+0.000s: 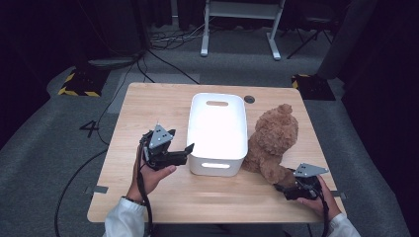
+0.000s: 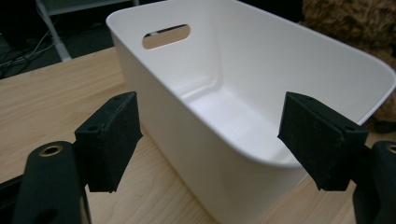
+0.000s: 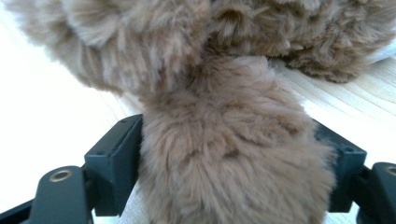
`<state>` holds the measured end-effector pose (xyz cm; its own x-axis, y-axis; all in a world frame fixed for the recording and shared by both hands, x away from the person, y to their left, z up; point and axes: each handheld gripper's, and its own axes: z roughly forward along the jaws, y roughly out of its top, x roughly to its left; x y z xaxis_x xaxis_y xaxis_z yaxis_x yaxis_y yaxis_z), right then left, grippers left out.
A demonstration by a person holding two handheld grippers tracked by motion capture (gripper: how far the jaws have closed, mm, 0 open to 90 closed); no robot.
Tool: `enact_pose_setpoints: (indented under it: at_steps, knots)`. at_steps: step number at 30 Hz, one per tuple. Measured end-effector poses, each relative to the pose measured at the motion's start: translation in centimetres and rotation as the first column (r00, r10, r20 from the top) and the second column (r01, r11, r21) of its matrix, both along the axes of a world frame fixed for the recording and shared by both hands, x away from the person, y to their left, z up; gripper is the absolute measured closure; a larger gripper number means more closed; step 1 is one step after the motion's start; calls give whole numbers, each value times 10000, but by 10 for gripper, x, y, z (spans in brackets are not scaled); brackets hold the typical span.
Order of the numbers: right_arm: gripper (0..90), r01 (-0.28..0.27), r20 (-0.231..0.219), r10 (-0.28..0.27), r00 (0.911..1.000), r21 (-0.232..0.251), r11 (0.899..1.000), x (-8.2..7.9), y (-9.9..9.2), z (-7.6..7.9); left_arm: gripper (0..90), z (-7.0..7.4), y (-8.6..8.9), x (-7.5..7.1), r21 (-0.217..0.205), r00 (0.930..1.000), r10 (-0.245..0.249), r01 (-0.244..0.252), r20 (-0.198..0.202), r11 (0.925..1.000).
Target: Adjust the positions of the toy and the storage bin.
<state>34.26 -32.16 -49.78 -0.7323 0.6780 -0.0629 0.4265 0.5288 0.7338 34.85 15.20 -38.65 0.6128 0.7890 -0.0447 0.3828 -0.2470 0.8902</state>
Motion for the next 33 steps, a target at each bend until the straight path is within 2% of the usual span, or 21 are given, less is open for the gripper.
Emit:
enact_pose_setpoints:
  at_steps: [2, 3, 7, 9, 10, 11, 12, 13, 17, 19, 21, 22, 25, 26, 28, 30, 33]
  knots:
    - [218, -8, -24, 8, 10000, 9, 10000, -1, -1, 0, 194, -4, 7, -3, 44, 9999, -81, 81, -76, 10000]
    - [214, -3, -40, 3, 10000, -19, 10000, -2, -3, 0, 191, -9, 13, -6, 284, 9998, 96, -91, -160, 9996]
    - [204, -77, -102, 75, 9999, -134, 9999, -2, -4, 0, 182, -17, 19, -11, 583, 9998, 46, -34, -207, 9983]
    - [200, -122, -119, 120, 9999, -150, 9998, -2, -4, 1, 177, -23, 22, -14, 684, 9995, -132, 152, -297, 9975]
    - [200, -107, -115, 105, 9999, -175, 9998, -2, -5, 1, 177, -32, 22, -15, 942, 9977, -337, 392, -590, 9948]
    - [200, -107, -115, 105, 9999, -175, 9998, -2, -5, 1, 174, -32, 22, -15, 942, 9977, -337, 392, -590, 9948]
    - [199, -83, -118, 80, 9999, -205, 9998, -2, -5, 1, 174, -39, 21, -15, 1322, 9969, -393, 480, -679, 9901]
    - [198, -93, -106, 90, 9999, -275, 9996, -3, -5, 1, 170, -45, 20, -16, 1517, 9959, -441, 557, -792, 9868]
    - [197, -126, -209, 121, 9997, -248, 9996, -4, -6, 2, 163, -65, 19, -16, 1829, 9915, -540, 752, -1183, 9803]
    - [193, -60, -232, 55, 9997, -190, 9998, -7, -10, 2, 163, -77, 20, -15, 1978, 9874, -721, 995, -1412, 9752]
    - [193, -6, -244, 2, 9997, -179, 9998, -7, -12, 2, 163, -87, 21, -13, 2077, 9840, -667, 1009, -1655, 9730]
    - [193, 146, -229, -150, 9996, -151, 9998, -7, -15, 2, 165, -91, 22, -12, 2200, 9813, -690, 1084, -1795, 9695]
    - [192, 351, -229, -349, 9991, 102, 9993, -7, -21, 3, 166, -100, 21, -12, 2721, 9795, -643, 1158, -1910, 9553]
    - [190, 359, -181, -357, 9992, 120, 9993, -7, -23, 5, 165, -103, 22, -12, 2808, 9791, -618, 1157, -1936, 9528]
    - [185, 390, -84, -389, 9992, 144, 9991, -7, -25, 7, 166, -107, 23, -13, 2709, 9766, -686, 1236, -2040, 9547]
    - [183, 415, -33, -415, 9991, 215, 9989, -8, -26, 10, 166, -110, 24, -14, 2795, 9749, -650, 1245, -2130, 9520]
    - [183, 252, 78, -254, 9996, 257, 9994, -10, -26, 15, 165, -114, 25, -15, 2774, 9718, -630, 1266, -2274, 9524]
